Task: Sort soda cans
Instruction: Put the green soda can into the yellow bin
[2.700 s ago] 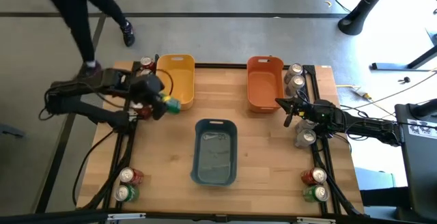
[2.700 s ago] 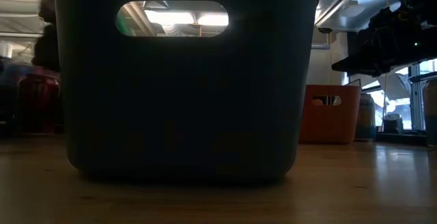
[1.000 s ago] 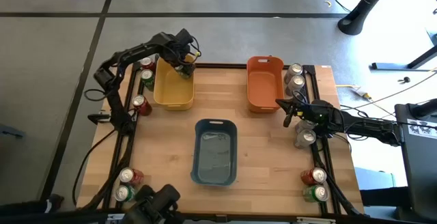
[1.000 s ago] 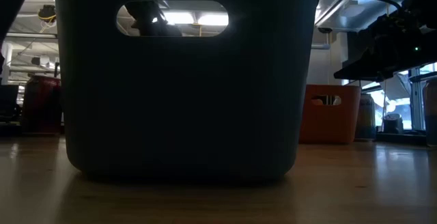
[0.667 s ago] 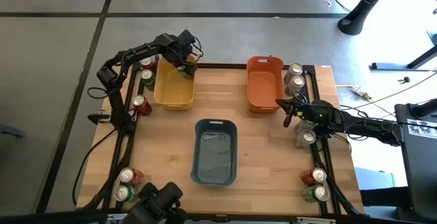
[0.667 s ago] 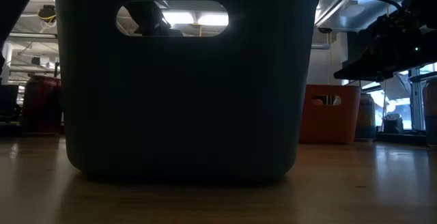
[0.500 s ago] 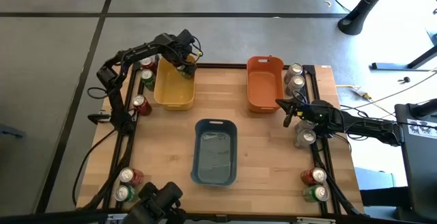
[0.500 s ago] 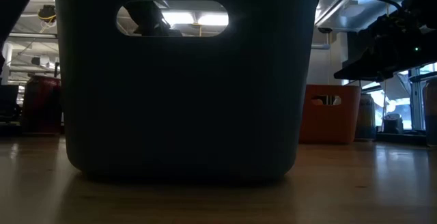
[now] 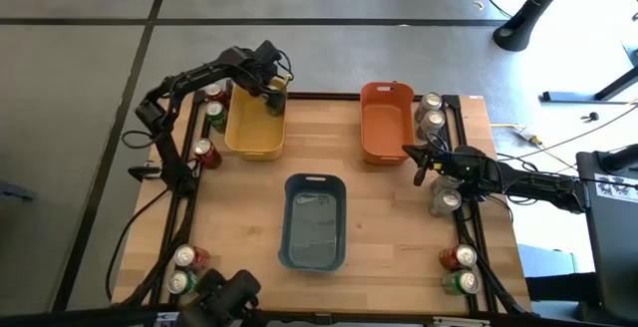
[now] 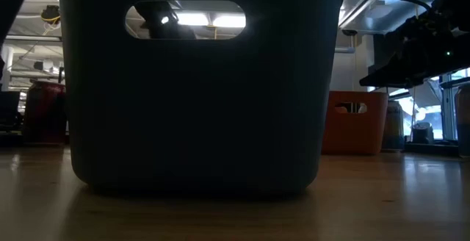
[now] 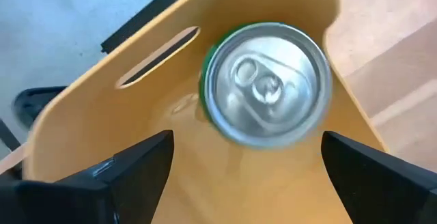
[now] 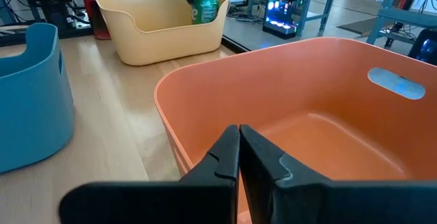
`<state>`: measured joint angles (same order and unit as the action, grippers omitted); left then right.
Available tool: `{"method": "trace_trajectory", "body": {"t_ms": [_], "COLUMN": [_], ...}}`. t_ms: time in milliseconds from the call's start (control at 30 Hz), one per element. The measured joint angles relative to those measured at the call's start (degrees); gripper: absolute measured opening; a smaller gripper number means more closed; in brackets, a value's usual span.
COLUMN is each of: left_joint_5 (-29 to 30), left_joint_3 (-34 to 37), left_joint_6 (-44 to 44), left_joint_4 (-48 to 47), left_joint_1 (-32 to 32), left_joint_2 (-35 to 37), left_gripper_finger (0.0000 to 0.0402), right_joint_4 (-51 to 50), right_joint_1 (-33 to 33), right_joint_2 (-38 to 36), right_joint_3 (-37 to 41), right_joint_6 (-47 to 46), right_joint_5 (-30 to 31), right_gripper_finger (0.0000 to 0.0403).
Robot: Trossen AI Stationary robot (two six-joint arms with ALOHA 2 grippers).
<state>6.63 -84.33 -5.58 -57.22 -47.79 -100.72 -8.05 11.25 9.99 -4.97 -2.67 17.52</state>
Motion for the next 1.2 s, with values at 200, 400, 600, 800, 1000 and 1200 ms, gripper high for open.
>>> {"method": "trace_trajectory", "body": {"t_ms": [200, 400, 600, 800, 1000, 1200], "left_joint_5": [1.2, 6.8, 10.7, 11.2, 11.2, 11.1], "left_joint_3": [0.0, 0.0, 0.0, 2.0, 6.0, 6.1], "left_joint_6": [-0.3, -2.5, -7.7, -11.7, -14.8, -16.9], "left_joint_4": [-7.5, -19.1, -23.5, -21.3, -18.8, -17.3], "left_joint_1": [0.2, 0.7, -0.7, -3.4, -7.0, -7.0], "left_joint_2": [9.1, 16.9, 19.4, 19.2, 19.1, 19.1], "left_gripper_finger": [0.0358, 0.0359, 0.0359, 0.0359, 0.0359, 0.0359], "right_joint_4": [0.0, 0.4, 0.5, 0.5, -0.1, -0.3], "right_joint_1": [0.0, 0.0, 0.0, 0.0, 0.0, 0.0], "right_joint_2": [0.0, 0.0, 0.0, 0.0, 0.0, 0.0], "right_joint_3": [0.0, 0.0, 0.0, 0.0, 0.0, 0.0], "right_joint_6": [0.0, 0.0, 0.0, 0.0, 0.0, 0.0], "right_joint_5": [0.0, 0.0, 0.0, 0.0, 0.0, -0.1], "right_gripper_finger": [0.0012, 0.0012, 0.0012, 0.0012, 0.0012, 0.0012]}}
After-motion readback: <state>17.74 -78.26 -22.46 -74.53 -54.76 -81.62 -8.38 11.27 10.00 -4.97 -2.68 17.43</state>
